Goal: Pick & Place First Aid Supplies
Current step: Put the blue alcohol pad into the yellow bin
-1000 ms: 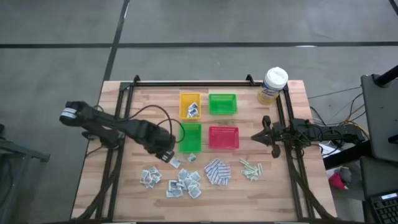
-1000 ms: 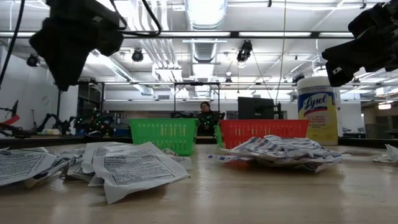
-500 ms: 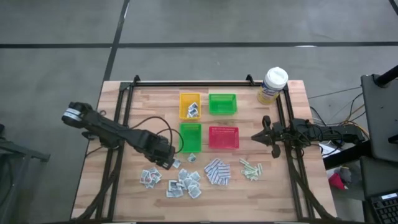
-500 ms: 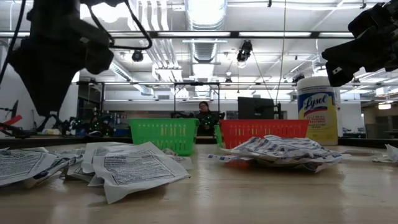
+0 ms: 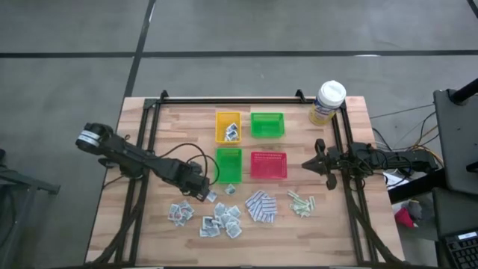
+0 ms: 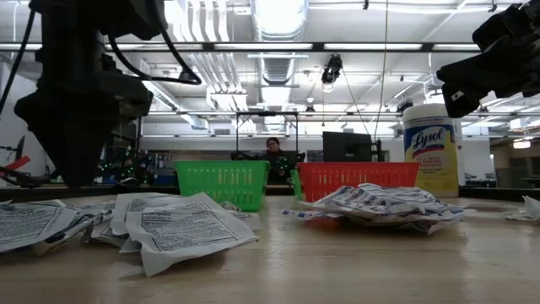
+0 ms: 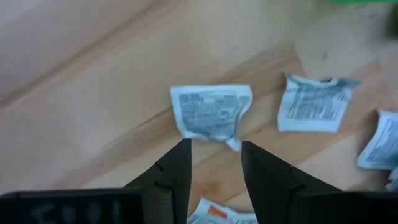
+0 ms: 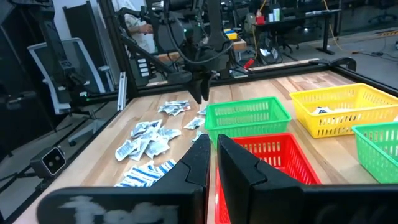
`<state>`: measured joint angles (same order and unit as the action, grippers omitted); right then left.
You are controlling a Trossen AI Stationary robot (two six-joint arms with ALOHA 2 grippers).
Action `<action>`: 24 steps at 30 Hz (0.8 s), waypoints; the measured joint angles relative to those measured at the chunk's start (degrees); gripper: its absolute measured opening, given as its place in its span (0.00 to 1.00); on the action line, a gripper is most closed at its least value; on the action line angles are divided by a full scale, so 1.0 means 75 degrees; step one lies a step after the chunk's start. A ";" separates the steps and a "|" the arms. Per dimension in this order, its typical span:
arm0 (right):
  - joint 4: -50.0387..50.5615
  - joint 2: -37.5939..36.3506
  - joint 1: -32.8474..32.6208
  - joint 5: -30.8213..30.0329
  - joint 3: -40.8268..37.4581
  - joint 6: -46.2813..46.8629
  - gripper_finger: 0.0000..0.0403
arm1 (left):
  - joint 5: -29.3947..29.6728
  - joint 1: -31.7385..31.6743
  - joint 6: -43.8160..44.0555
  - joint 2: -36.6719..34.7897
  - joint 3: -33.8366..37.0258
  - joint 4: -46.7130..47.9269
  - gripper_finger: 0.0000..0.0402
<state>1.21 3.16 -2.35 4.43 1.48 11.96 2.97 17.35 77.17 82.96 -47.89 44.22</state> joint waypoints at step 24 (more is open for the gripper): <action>0.0000 0.0000 -0.0002 0.0000 0.0001 -0.0001 0.07 | 0.0247 -0.0054 -0.0228 0.0044 0.0832 -0.0912 0.33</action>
<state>1.21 3.16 -2.37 4.43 1.49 11.95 4.82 16.95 75.46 83.29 -41.65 37.38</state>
